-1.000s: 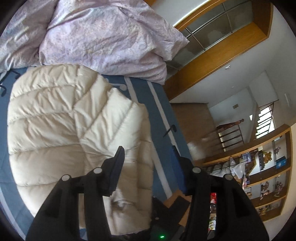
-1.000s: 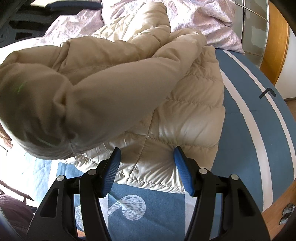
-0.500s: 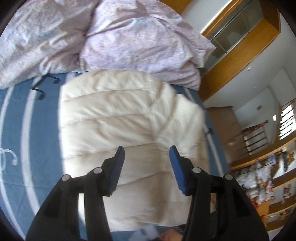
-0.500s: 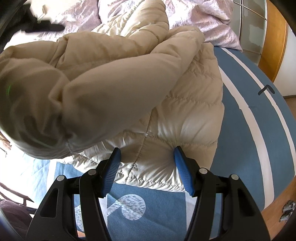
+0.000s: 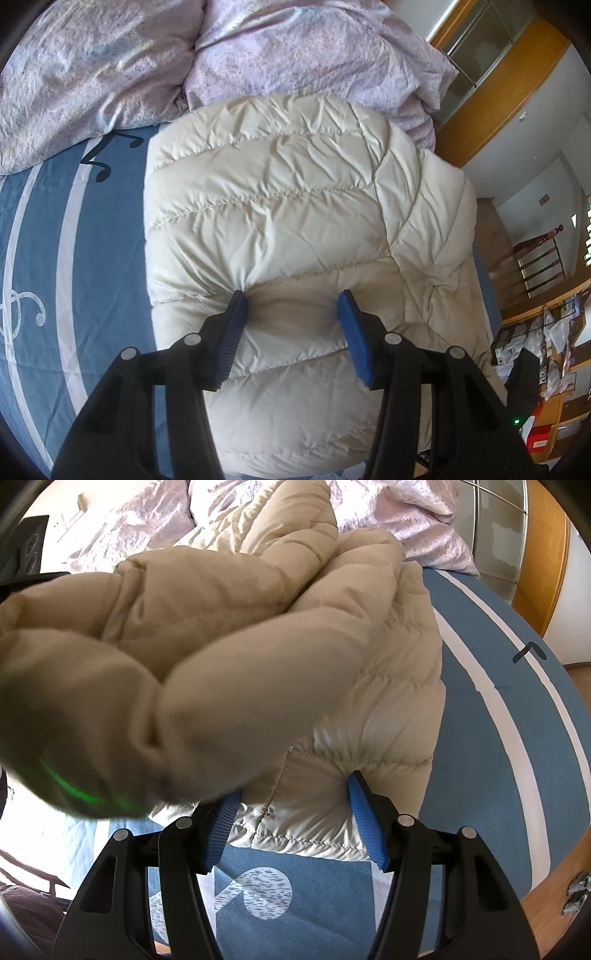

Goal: Fold large clothes

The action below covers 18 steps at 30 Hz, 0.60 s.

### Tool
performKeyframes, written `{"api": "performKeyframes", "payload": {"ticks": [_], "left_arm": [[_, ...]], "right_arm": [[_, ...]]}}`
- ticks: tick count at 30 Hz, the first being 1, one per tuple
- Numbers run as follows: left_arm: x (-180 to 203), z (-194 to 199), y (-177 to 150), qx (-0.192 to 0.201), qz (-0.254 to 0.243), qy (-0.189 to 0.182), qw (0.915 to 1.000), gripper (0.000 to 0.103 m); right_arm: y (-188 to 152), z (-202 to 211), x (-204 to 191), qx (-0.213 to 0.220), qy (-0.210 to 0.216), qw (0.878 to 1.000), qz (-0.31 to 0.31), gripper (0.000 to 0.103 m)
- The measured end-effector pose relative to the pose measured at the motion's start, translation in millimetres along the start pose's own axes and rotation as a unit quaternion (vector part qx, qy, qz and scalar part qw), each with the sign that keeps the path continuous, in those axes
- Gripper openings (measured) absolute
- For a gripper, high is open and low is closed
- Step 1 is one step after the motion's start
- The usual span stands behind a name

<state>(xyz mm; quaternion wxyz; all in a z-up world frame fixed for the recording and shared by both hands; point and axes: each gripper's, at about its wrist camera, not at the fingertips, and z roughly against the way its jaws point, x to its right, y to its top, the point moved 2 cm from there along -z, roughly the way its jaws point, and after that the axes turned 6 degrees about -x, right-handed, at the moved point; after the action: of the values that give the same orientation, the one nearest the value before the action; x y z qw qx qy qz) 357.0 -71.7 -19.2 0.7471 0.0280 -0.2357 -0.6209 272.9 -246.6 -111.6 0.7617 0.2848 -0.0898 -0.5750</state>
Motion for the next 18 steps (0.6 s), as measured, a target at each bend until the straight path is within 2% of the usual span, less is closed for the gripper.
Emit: {"api": "performKeyframes", "payload": {"ticks": [9,18], "left_arm": [[8.7,-25.5,-1.6,-0.025,-0.007,0.006,0.9997,0.054],[14.4,-44.2,9.9,-0.035,-0.028,0.040,0.9982,0.056]], "right_arm": [[0.2,-0.6,9.1,0.002,0.000,1.000,-0.006,0.062],[-2.2,4.7,26.6,0.006,-0.007,1.000,-0.025,0.062]]}}
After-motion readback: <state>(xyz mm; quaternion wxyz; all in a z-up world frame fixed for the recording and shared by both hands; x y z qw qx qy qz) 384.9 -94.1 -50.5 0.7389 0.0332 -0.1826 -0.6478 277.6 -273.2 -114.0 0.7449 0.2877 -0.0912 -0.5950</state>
